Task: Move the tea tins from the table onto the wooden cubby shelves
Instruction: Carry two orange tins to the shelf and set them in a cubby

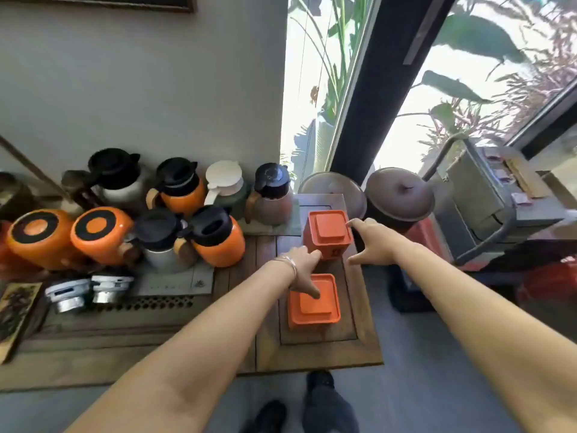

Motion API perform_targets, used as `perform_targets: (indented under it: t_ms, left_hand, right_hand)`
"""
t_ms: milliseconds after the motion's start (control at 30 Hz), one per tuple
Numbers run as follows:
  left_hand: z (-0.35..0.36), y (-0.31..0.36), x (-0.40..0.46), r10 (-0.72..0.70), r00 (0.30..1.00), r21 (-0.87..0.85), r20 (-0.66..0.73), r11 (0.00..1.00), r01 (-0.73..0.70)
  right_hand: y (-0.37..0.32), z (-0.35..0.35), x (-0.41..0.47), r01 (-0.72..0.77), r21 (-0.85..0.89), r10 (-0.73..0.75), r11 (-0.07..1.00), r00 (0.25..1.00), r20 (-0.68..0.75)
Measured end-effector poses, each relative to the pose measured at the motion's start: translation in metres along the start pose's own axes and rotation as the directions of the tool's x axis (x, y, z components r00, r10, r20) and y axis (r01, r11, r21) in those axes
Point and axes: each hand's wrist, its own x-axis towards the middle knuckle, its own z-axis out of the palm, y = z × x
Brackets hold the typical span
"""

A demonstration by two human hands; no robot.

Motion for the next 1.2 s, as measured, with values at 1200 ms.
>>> perform_targets:
  t_ms: [1200]
  left_hand:
    - [0.094,0.015,0.052,-0.195,0.969,0.100,-0.153,0.972,0.211]
  right_hand:
    - [0.033,0.033,0.159,0.348,-0.341,-0.347,0.873,0.936,0.067]
